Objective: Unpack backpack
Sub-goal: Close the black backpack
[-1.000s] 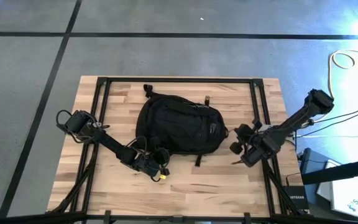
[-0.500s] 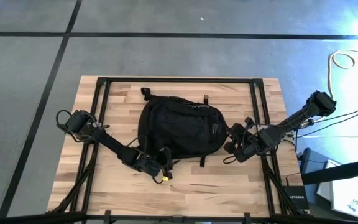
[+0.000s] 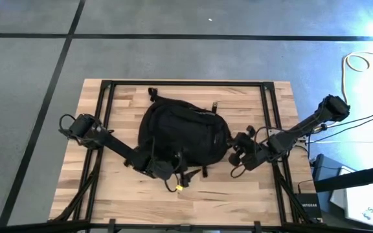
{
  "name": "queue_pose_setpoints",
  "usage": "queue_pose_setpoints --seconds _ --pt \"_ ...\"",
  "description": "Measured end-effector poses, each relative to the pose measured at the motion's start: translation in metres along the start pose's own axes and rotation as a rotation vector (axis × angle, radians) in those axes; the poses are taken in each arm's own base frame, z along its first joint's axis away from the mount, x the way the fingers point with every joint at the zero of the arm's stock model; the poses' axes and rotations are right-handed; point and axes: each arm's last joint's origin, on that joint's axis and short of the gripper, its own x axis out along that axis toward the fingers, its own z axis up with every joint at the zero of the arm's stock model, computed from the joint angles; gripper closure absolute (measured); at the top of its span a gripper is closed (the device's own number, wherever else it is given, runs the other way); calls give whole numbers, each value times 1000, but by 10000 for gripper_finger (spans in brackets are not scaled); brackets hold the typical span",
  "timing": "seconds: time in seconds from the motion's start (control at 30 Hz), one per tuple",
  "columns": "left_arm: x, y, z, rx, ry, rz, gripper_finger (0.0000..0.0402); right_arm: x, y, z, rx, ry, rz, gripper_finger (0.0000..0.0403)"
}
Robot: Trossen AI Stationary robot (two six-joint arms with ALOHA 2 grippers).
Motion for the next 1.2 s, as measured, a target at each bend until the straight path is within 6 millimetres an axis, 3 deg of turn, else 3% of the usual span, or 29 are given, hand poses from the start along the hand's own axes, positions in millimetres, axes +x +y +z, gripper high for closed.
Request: queue_pose_setpoints --seconds 0.17,0.37,0.6,0.73,0.83,1.0,1.2 --pt "10 -12 8 62 -22 -17 10 14 24 9 -46 -50 151 402" --pt "5 -33 7 173 -41 -147 11 49 47 15 -83 -101 280 402" --pt "0 -33 -3 281 66 30 11 85 66 26 -104 -158 357 402" --pt "-2 -29 -14 324 167 134 11 84 84 46 -109 -263 472 402" --pt "-11 -36 -15 326 170 152 11 80 89 57 -159 -271 464 402" --pt "-23 -44 -17 371 175 192 11 80 90 60 -166 -259 446 402" --pt "-28 -39 -31 372 252 279 11 79 91 61 -155 -267 454 402"
